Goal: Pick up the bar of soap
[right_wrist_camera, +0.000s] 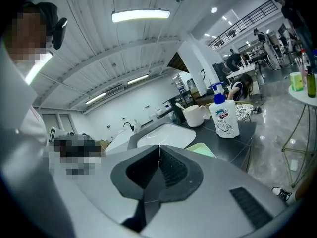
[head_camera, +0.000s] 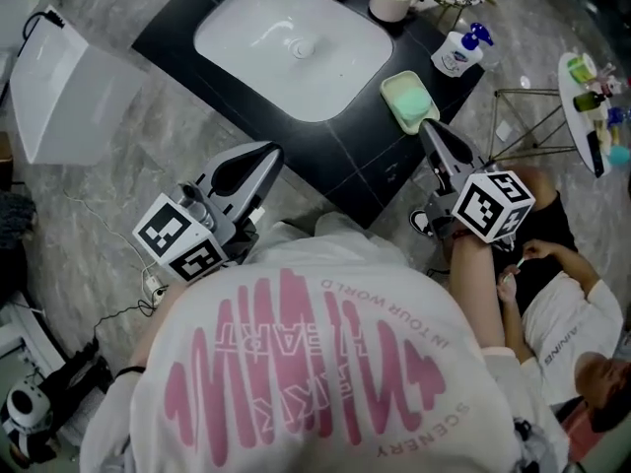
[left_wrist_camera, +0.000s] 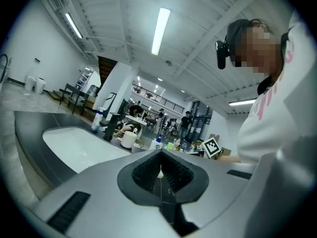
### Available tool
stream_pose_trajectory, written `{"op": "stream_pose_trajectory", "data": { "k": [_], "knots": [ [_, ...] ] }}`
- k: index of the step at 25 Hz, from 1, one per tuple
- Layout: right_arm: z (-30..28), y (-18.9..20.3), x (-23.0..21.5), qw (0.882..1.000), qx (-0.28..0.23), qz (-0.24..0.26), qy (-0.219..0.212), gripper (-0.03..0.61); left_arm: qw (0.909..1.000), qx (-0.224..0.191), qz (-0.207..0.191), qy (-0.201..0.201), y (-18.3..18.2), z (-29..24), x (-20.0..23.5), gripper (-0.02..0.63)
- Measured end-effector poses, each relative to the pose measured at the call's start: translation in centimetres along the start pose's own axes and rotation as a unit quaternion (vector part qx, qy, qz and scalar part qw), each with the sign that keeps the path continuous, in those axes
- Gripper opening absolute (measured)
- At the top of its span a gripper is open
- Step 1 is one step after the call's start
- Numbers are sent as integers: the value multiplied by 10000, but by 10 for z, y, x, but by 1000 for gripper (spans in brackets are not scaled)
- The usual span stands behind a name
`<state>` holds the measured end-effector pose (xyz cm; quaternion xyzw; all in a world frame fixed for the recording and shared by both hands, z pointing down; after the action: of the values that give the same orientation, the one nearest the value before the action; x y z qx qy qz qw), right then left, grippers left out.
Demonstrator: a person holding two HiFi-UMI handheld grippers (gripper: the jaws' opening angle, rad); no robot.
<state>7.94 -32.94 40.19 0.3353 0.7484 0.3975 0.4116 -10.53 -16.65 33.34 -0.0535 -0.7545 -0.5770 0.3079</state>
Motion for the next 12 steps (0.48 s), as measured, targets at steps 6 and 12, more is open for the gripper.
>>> {"op": "stream_pose_trajectory", "data": {
  "k": [6, 12],
  "knots": [
    [-23, 11, -31, 9969, 444, 528, -385, 12, 9989, -109, 25, -450, 10, 3, -2, 9],
    [-37, 22, -43, 9848, 1048, 1146, -774, 74, 9967, -193, 88, -788, 17, 13, 0, 9]
  ]
}}
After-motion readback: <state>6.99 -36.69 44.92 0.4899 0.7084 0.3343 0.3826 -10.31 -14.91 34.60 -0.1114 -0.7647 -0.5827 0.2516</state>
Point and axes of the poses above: the fingertips, and each gripper's own axes: z backward along the fingers, x to its left, y out of its underside, the point moved 2 cm from there along z, backward along the fingers, and after that the axes turned 9 degrees about z, right-handed, at the moved point
